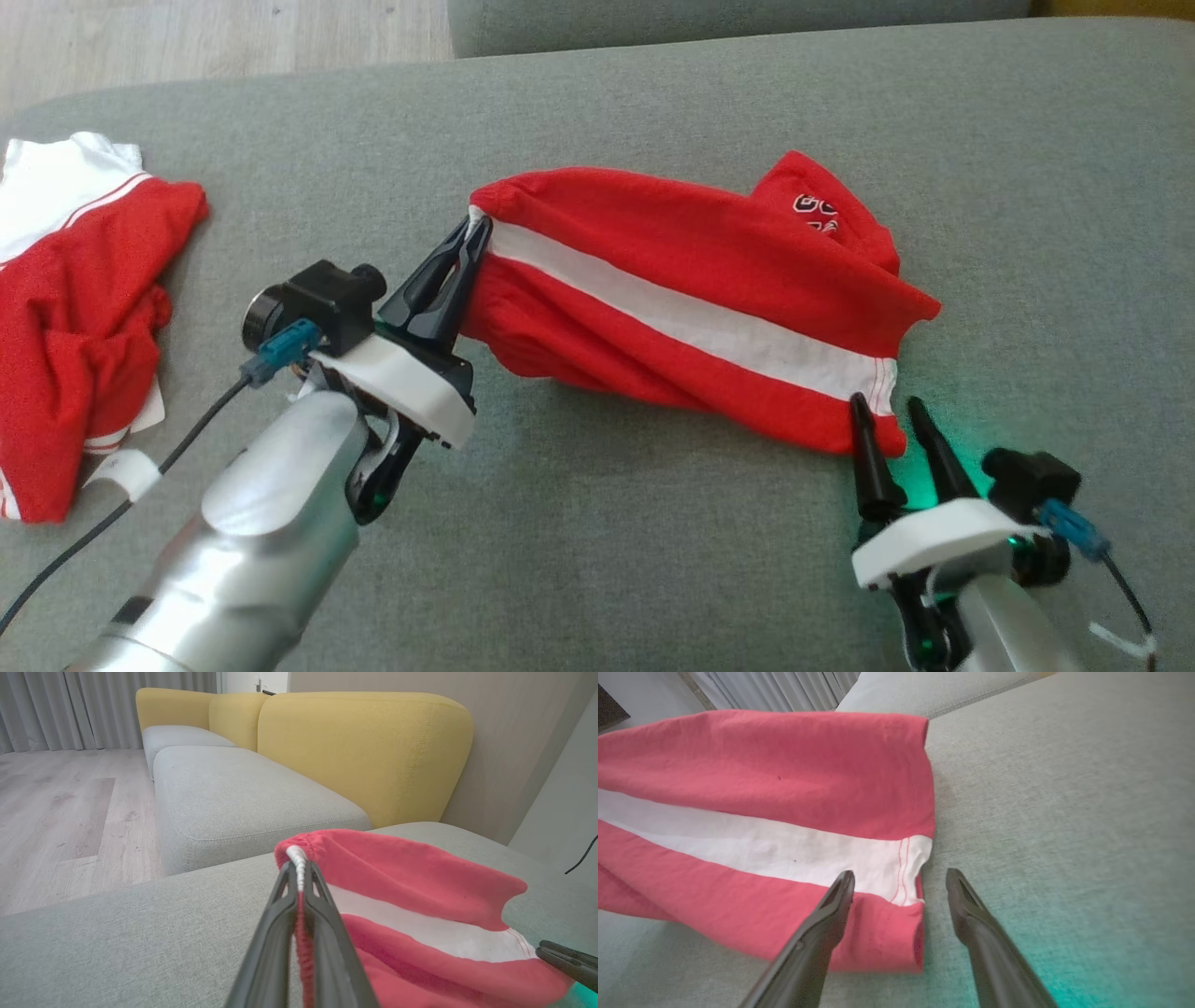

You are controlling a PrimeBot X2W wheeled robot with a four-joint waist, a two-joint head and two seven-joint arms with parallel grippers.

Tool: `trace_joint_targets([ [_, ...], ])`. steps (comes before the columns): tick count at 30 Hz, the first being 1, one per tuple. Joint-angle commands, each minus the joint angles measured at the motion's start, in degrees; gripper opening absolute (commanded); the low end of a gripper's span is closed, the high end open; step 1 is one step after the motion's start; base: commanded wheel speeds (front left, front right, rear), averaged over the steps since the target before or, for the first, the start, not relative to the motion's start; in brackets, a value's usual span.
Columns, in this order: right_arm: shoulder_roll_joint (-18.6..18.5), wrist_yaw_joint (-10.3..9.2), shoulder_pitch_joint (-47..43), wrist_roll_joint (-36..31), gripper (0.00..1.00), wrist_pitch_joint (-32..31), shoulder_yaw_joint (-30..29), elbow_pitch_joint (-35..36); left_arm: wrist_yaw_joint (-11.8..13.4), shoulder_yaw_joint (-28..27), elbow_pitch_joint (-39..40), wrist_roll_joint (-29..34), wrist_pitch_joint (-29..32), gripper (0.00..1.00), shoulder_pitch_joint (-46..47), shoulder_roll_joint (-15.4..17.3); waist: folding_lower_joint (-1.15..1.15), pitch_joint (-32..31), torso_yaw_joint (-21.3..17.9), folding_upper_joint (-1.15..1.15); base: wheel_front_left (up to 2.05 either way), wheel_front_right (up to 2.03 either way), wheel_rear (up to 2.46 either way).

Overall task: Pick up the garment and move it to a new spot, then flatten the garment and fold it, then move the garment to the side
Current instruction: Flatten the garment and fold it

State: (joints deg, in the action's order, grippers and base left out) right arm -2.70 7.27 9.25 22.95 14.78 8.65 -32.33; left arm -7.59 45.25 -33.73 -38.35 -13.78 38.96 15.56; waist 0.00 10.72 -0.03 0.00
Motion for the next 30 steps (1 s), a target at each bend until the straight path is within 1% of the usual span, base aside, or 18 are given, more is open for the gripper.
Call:
trace_joint_targets([
  [1, -0.2, 0.22, 2.4, 0.5, 0.84, 0.2, 2.0, 0.1, 0.1, -1.8, 1.0, -0.8, -0.8, 0.0, 2.5, 1.3, 0.0, 0.1, 0.1, 0.0, 0.0, 0.0, 0.0],
  [2, -0.2, 0.22, 3.0, 0.6, 0.78, 0.2, 2.2, -0.7, 0.1, -1.6, 1.0, -0.8, -0.9, 0.0, 2.6, 1.2, 0.0, 0.1, 0.1, 0.0, 0.0, 0.0, 0.0],
  [7, -0.2, 0.22, 5.4, 0.7, 0.42, 0.2, 2.5, -3.8, 0.1, -1.0, 0.7, -1.3, -1.0, 0.0, 3.1, 1.2, 0.0, 0.3, 0.3, 0.0, 0.0, 0.0, 0.0],
  [9, -0.2, 0.22, 5.9, 0.8, 0.19, 0.2, 2.5, -4.1, 0.1, -0.9, 0.5, -1.6, -1.0, 0.0, 3.2, 1.3, 0.0, 0.3, 0.3, 0.0, 0.0, 0.0, 0.0],
  [10, -0.2, 0.22, 6.0, 0.8, 0.06, 0.2, 2.5, -4.2, 0.1, -0.8, 0.5, -1.6, -1.0, 0.0, 3.3, 1.4, 0.0, 0.3, 0.3, 0.0, 0.0, 0.0, 0.0],
  [11, -0.2, 0.22, 6.2, 0.7, 0.0, 0.2, 2.5, -4.3, 0.1, -0.7, 0.4, -1.7, -1.1, 0.0, 3.3, 1.4, 0.0, 0.2, 0.2, 0.0, 0.0, 0.0, 0.0],
  [14, -0.2, 0.22, 6.5, 0.0, 0.0, 0.2, 2.0, -3.9, 0.1, -0.6, 0.2, -1.9, -1.1, 0.0, 3.3, 1.6, 0.0, 0.1, 0.2, 0.0, 0.0, 0.0, 0.0],
  [17, -0.2, 0.22, 6.6, -1.2, 0.0, 0.2, 0.5, -1.8, 0.1, -0.7, 0.7, -2.1, -1.1, 0.0, 3.4, 1.9, 0.0, -0.2, 0.1, 0.0, 0.0, 0.0, 0.0],
  [19, -0.2, 0.22, 6.9, -1.8, 0.0, 0.2, -1.2, 1.3, 0.1, -1.1, 1.9, -2.4, -1.2, 0.0, 3.9, 2.2, 0.0, -0.2, 0.0, 0.0, 0.0, 0.0, 0.0],
  [22, -0.2, 0.22, 8.4, -2.1, 0.0, 0.2, -3.8, 7.7, 0.1, -2.2, 4.9, -2.7, -1.2, 0.0, 5.8, 3.4, 0.0, 0.3, -0.4, 0.0, 0.0, 0.0, 0.0],
  [26, -0.2, 0.22, 14.1, -3.5, 0.0, 0.2, -7.3, 15.7, 0.1, -2.9, 8.2, -3.1, -1.2, 0.0, 10.8, 5.1, 0.0, 2.7, -1.0, 0.0, 0.0, 0.0, 0.0],
  [28, -0.2, 0.22, 19.0, -4.8, 0.0, 0.2, -8.8, 17.8, 0.1, -2.9, 9.5, -3.5, -0.9, 0.0, 14.8, 5.7, 0.0, 4.6, -1.3, 0.0, 0.0, 0.0, 0.0],
  [29, -0.2, 0.22, 19.0, -4.8, 0.0, 0.2, -8.8, 17.8, 0.1, -2.9, 9.5, -3.5, -0.9, 0.0, 14.8, 5.7, 0.0, 4.6, -1.3, 0.0, 0.0, 0.0, 0.0],
  [30, -0.2, 0.22, 22.0, -6.2, 0.0, 0.2, -9.4, 18.2, 0.1, -2.9, 10.1, -3.5, -0.9, 0.0, 17.2, 5.9, 0.0, 5.6, -1.5, 0.0, 0.0, 0.0, 0.0],
])
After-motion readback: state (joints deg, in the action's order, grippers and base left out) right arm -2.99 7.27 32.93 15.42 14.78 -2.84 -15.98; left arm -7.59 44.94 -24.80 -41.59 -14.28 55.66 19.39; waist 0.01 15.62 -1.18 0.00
